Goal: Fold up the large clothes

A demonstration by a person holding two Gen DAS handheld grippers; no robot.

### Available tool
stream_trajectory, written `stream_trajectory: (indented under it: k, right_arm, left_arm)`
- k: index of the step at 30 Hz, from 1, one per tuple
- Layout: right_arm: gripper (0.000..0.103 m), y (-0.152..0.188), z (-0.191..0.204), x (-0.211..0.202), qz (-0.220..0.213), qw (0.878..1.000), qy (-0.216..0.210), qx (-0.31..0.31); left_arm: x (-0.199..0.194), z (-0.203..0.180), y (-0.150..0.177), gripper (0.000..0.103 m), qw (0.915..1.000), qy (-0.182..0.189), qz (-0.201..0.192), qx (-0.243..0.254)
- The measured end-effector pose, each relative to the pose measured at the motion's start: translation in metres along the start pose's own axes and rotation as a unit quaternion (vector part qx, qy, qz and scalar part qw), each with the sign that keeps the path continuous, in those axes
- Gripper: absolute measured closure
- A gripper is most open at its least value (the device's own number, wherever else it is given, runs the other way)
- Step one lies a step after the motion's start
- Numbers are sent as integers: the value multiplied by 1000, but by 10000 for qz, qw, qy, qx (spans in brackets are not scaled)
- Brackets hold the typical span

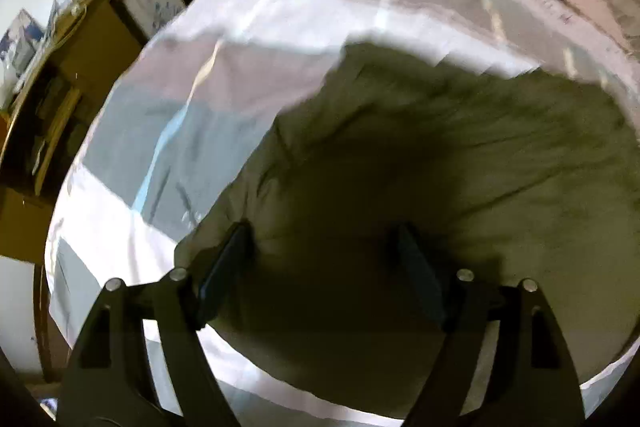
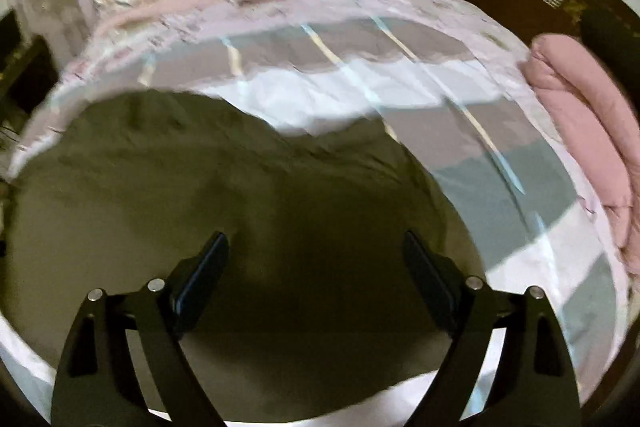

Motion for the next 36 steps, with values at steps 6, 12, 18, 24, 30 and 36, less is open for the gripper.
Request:
stream_trajectory:
  k: [6,12,18,24,30,36]
  right_arm:
    - [6,11,-19,19,376,9992,-16,146]
    - [6,38,-13,-31,101,9971,-726,-202]
    - [6,49,4,14,810,9938,-746,-183]
    - [7,56,0,-69,39,9918,-1247,-277]
    - [6,105,2,-174,-748,9833,-1548,-596]
    - [1,178,4,-212,-1607,9785,-1169,-558]
  left_arm:
    - [11,30,2,20,9996,109,182,-193]
    - [-24,26,28,31,9995,272,-115,-58]
    - [8,3,33,31,9989,-164,211,374]
    - [-60,7,64,30,9965,713,-315,291]
    - [-130,-25,131,18,9830,1161,-1092,910]
    - [-183,-37,205,6,9580,1038,-2265,1417]
Point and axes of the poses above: each gripper's, at about its wrist camera, not at the fingertips, and x roughly the way its jaws point, z to its left, y to its underside, the point moved 1 cm from there along x, roughly the way its jaws point, and after that the axes turned 14 degrees about z, right-handed, at the moved point
